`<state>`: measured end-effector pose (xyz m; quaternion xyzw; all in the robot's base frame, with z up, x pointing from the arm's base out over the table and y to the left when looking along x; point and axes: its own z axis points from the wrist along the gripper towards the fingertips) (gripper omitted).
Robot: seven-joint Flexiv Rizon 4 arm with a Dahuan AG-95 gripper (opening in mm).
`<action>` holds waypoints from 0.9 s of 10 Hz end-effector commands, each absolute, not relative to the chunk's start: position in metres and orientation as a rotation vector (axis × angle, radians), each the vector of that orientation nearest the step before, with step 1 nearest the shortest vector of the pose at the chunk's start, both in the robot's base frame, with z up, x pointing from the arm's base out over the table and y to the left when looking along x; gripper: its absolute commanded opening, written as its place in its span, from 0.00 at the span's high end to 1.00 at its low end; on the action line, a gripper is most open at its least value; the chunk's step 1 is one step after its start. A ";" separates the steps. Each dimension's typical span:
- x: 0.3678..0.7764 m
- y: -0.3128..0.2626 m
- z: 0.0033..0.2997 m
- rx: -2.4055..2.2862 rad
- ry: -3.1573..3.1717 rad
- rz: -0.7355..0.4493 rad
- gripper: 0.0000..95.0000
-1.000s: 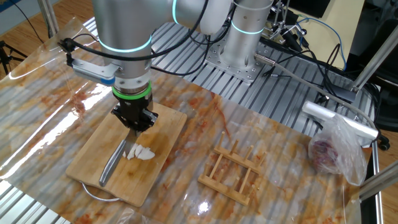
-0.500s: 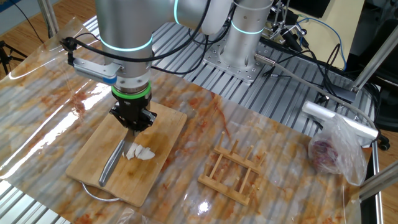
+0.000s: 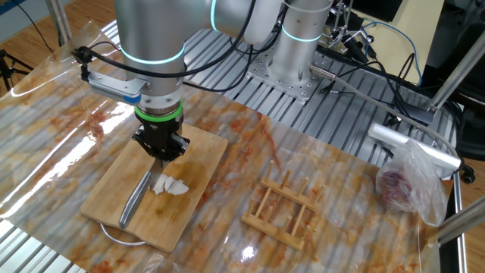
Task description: Chop the onions
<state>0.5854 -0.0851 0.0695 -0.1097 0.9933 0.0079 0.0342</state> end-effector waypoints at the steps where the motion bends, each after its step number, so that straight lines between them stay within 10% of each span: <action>1: 0.586 -0.085 0.069 -0.337 3.054 0.026 1.00; 9: 0.586 -0.081 0.034 -0.287 3.031 0.039 1.00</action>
